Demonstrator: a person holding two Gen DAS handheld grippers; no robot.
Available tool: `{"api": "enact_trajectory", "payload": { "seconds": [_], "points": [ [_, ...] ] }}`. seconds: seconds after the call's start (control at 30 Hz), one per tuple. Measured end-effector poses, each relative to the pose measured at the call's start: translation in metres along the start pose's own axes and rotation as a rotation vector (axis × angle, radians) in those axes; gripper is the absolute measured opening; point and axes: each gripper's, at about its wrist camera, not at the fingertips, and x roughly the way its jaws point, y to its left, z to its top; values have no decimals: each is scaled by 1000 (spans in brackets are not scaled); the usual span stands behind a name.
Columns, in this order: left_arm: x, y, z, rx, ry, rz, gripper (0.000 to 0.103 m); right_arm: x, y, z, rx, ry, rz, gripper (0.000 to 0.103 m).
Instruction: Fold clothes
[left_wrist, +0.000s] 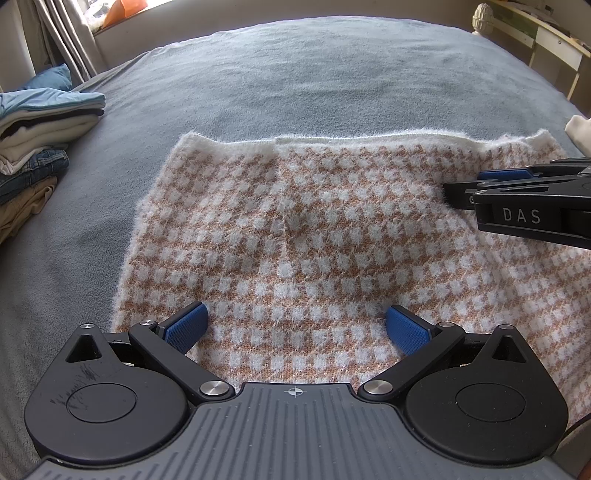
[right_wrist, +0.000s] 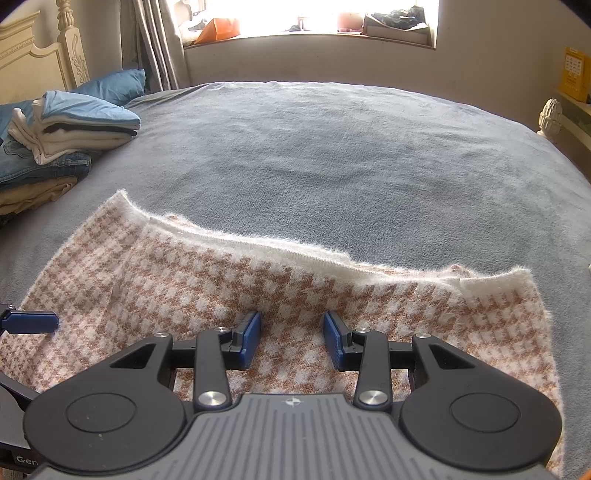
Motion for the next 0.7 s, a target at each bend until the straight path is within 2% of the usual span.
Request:
{"api": "enact_trajectory", "payload": {
  "seconds": [0.7],
  "points": [
    [-1, 0, -2, 2, 0, -1, 103, -1, -2, 0, 3, 1, -1, 40]
  ]
}}
